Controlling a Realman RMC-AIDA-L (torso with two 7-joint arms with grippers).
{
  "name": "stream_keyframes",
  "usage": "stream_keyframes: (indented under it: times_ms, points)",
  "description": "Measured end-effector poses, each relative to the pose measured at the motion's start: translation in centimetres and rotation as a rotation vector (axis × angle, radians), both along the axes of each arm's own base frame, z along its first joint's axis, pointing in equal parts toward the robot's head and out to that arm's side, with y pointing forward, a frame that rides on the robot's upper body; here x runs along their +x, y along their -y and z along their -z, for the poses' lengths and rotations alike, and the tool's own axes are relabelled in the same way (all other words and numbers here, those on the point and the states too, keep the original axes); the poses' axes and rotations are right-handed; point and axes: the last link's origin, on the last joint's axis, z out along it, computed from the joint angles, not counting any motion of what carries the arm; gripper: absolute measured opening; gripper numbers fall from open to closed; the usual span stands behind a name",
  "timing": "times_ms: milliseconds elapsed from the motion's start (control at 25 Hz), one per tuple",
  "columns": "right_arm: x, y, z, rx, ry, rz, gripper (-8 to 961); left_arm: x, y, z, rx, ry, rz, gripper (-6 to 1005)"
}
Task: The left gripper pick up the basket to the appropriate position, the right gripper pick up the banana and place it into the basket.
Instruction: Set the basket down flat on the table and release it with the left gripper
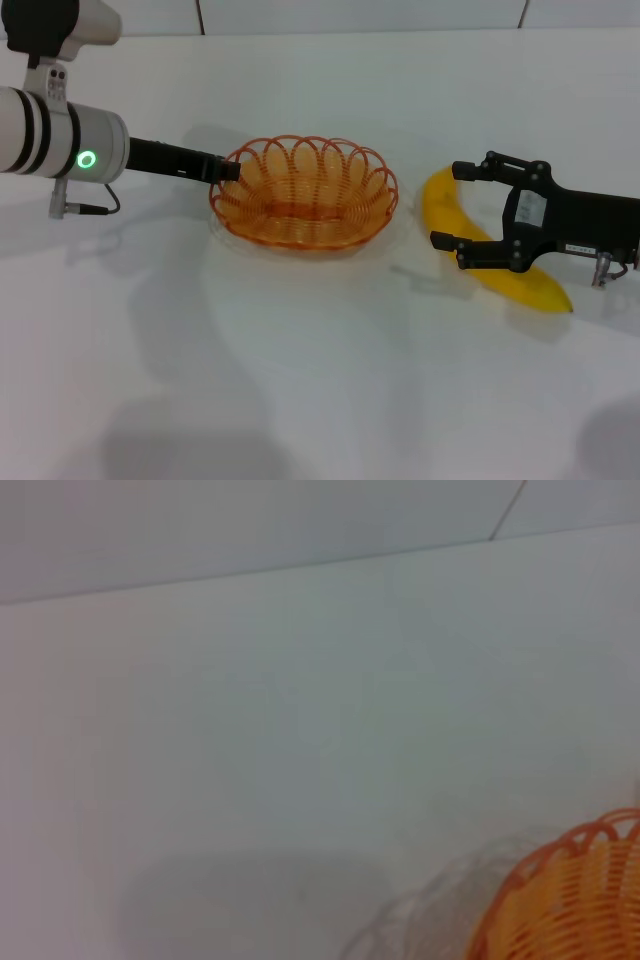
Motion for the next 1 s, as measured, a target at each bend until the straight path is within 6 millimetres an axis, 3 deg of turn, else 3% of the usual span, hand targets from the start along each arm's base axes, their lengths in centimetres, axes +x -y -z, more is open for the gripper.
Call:
stream_keyframes:
  times_ms: [480,680,800,1000]
  points:
    - [0.0,0.0,0.0,-0.002,-0.002,0.001,880,0.2,0.2,0.2,-0.008,0.025,-0.002,160]
    - [0.2,0.2,-0.2,0.007,-0.007,0.010,879,0.2,0.1,-0.1,-0.001,0.027,0.016,346]
    - [0.5,0.3,-0.5,0.025,-0.018,0.021,879,0.6,0.7,-1.9,0.010,0.082,0.105,471]
    - [0.5,0.4,-0.8,0.035,-0.030,0.018,879,-1.9,4.4,-5.4,0.067,0.201,0.191,657]
